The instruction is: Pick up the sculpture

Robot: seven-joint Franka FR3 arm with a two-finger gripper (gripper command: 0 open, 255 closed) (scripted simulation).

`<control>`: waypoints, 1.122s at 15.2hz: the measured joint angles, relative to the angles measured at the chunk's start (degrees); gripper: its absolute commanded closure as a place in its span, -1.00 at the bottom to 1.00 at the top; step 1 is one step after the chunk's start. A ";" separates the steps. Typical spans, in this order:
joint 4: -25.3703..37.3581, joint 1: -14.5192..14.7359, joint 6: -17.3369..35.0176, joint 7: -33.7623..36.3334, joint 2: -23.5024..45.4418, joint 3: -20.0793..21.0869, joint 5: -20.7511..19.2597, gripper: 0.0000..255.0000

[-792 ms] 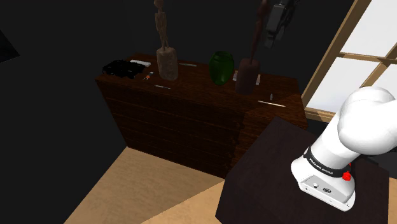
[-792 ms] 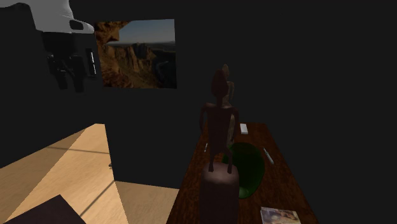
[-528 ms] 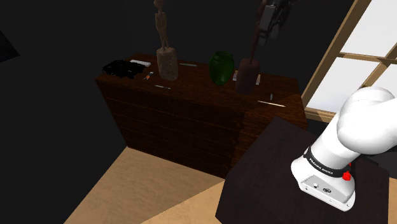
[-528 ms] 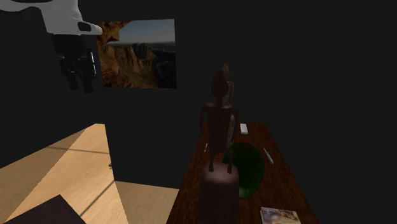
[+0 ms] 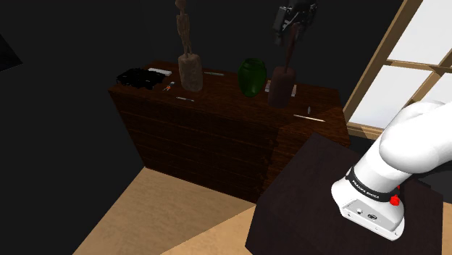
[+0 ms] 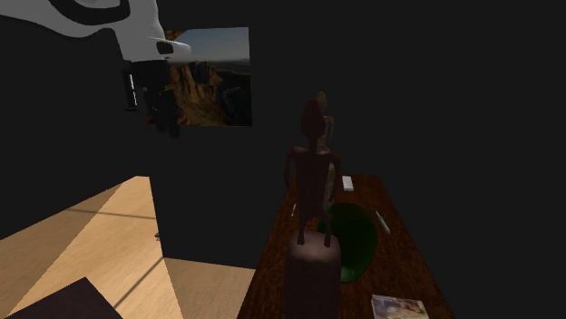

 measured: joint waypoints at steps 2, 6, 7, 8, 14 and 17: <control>1.67 -1.51 1.90 2.19 2.39 -0.38 -0.74 -1.00; 3.97 -4.47 6.97 6.48 7.51 -1.44 -2.26 -1.00; 5.02 -5.08 7.74 7.84 8.77 -1.50 -2.59 -1.00; 5.11 -5.71 9.01 9.16 9.59 -1.63 -2.94 -1.00; 10.11 -9.80 13.87 15.62 16.17 -3.71 -5.06 -1.00; 13.41 -11.72 15.33 18.71 19.32 -4.94 -5.93 -1.00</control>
